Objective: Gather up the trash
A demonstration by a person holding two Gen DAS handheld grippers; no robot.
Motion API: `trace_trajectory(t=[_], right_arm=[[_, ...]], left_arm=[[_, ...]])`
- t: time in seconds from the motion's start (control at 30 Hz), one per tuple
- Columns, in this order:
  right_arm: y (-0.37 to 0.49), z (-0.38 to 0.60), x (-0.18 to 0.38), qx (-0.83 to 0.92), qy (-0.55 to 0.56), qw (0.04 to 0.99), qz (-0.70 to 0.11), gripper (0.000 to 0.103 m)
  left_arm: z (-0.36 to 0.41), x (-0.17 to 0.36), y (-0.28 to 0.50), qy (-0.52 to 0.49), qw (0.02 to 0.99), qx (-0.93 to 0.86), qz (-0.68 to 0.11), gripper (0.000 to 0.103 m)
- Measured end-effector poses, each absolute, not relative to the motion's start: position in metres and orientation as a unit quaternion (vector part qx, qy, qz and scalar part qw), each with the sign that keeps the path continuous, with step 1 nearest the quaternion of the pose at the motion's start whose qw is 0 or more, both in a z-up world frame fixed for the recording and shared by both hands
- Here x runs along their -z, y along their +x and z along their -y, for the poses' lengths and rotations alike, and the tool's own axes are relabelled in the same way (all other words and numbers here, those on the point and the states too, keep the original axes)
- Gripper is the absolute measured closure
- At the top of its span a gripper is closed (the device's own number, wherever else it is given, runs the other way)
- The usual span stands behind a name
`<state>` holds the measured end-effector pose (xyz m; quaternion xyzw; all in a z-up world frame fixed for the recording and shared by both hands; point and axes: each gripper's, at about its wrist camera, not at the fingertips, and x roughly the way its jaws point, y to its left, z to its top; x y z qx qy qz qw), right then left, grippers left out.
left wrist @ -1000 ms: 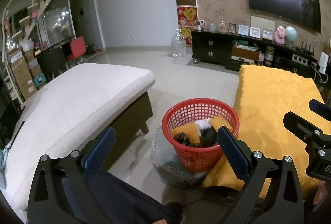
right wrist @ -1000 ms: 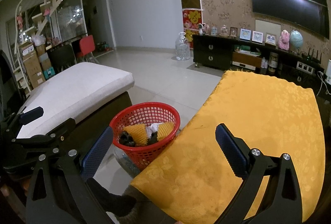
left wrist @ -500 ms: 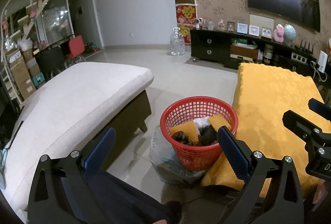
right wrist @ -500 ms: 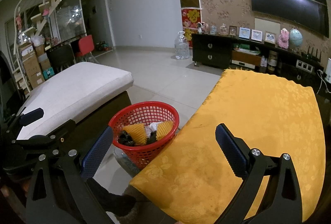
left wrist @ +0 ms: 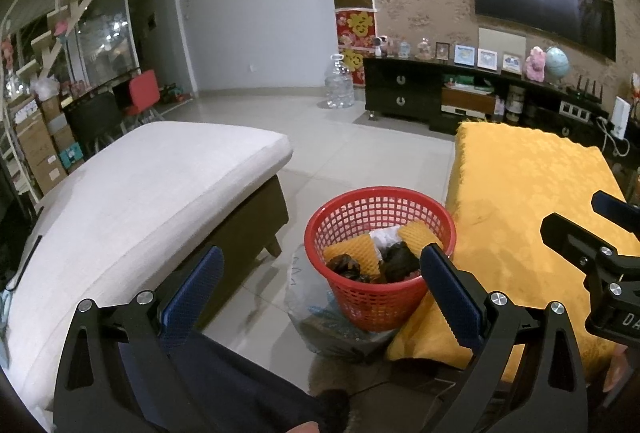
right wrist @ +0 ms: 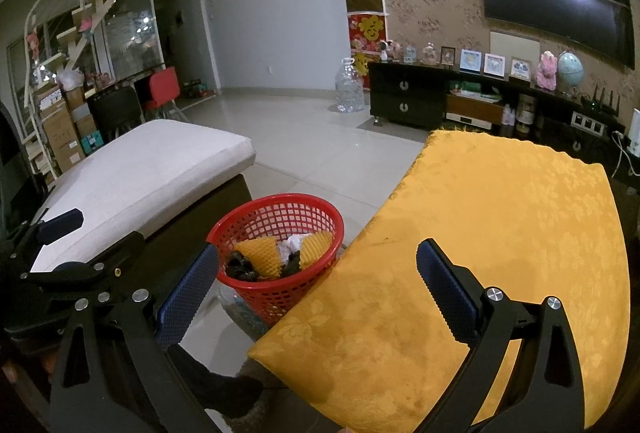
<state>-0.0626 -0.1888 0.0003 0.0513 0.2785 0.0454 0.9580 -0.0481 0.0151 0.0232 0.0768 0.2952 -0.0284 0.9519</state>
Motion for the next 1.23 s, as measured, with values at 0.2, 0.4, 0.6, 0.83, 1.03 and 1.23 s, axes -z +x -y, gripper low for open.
trace_trajectory(t=[0.2, 0.4, 0.6, 0.83, 1.03, 1.23], right_arm=[[-0.063, 0.189, -0.001, -0.046, 0.051, 0.958, -0.279, 0.007], [-0.064, 0.190, 0.000, -0.045, 0.052, 0.958, -0.278, 0.007], [-0.062, 0.190, 0.000, -0.044, 0.053, 0.957, -0.280, 0.007], [-0.064, 0.200, 0.005, -0.040, 0.066, 0.955, -0.288, 0.007], [-0.073, 0.266, -0.008, 0.033, 0.119, 0.944, -0.305, 0.007], [-0.095, 0.434, 0.005, 0.201, 0.204, 0.882, -0.374, 0.007]], left_arm=[[-0.015, -0.024, -0.048, 0.079, 0.952, 0.030, -0.293, 0.008], [-0.015, -0.024, -0.048, 0.078, 0.952, 0.030, -0.294, 0.008], [-0.016, -0.023, -0.047, 0.075, 0.951, 0.035, -0.299, 0.008], [-0.012, -0.027, -0.052, 0.072, 0.952, 0.062, -0.292, 0.008], [-0.007, -0.038, -0.052, 0.070, 0.955, 0.083, -0.277, 0.008], [0.000, -0.038, -0.034, 0.063, 0.953, 0.089, -0.283, 0.008]])
